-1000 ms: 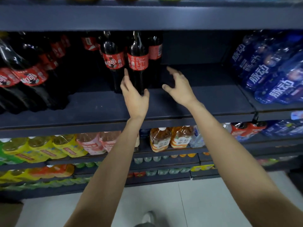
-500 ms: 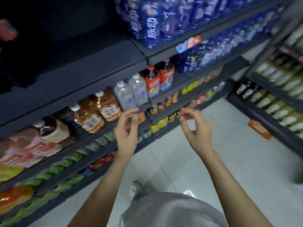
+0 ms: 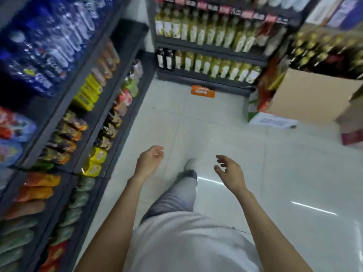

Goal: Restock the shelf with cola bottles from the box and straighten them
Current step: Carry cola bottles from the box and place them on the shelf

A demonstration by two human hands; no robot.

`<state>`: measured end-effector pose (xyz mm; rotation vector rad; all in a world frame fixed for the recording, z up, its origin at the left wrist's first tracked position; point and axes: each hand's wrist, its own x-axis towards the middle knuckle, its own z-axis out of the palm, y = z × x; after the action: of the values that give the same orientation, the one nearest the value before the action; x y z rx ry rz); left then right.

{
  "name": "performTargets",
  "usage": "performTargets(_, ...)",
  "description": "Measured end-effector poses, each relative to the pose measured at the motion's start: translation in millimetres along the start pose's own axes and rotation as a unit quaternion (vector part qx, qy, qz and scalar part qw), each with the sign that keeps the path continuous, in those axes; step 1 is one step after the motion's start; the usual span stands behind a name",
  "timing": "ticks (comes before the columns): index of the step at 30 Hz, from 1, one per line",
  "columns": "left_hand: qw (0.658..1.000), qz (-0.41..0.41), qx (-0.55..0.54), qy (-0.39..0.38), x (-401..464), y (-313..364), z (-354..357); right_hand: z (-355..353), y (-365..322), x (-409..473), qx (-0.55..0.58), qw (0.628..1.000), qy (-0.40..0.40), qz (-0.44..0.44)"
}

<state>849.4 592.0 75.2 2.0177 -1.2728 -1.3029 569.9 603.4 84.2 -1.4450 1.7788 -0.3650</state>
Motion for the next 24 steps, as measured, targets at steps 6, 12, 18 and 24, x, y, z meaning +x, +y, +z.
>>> performTargets(6,0.993,0.025,0.100,-0.051,122,96,87,-106,74,94,0.056,0.989,0.062,0.121)
performTargets(12,0.986,0.015,0.143,-0.078,240,213,154,-247,111,203,0.041,0.982,0.104,0.150)
performTargets(18,0.981,0.085,0.131,-0.112,315,355,256,-368,137,325,0.083,0.974,0.168,0.126)
performTargets(24,0.963,0.127,0.181,-0.156,381,452,382,-456,200,464,0.040,0.985,0.128,0.108)
